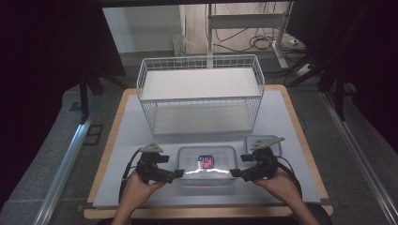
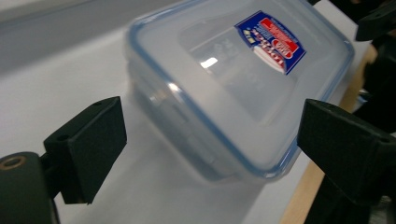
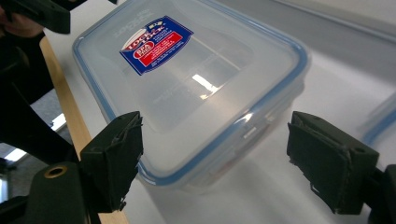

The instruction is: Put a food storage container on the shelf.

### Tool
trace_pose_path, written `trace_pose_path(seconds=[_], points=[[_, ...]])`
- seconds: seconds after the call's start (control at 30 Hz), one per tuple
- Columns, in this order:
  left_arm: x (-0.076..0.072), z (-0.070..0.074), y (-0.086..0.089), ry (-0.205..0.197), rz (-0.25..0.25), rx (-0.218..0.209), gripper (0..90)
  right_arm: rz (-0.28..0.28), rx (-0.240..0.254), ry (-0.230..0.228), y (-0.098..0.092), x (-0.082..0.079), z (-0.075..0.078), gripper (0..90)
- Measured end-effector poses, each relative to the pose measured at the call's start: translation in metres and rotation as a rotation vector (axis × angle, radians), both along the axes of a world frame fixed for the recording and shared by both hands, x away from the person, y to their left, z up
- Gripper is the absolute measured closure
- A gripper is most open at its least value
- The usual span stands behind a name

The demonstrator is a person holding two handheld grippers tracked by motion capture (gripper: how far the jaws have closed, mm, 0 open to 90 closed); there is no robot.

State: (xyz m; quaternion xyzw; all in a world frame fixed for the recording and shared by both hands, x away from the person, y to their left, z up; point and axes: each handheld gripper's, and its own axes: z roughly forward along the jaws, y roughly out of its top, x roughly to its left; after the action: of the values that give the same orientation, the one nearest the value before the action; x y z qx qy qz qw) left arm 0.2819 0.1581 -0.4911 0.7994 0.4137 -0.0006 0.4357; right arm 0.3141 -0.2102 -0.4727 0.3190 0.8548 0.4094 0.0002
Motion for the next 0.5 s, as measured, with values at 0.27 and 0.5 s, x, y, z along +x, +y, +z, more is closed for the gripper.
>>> trace_pose_path(seconds=[0.27, 0.5], points=[[0.008, -0.013, -0.009, 0.053, -0.019, -0.037, 10.1, 0.008, 0.019, 0.126, 0.006, 0.012, -0.016, 15.3], [0.015, -0.023, -0.009, 0.102, -0.021, -0.086, 8.1, 0.008, 0.064, 0.206, 0.008, 0.020, -0.023, 14.3]])
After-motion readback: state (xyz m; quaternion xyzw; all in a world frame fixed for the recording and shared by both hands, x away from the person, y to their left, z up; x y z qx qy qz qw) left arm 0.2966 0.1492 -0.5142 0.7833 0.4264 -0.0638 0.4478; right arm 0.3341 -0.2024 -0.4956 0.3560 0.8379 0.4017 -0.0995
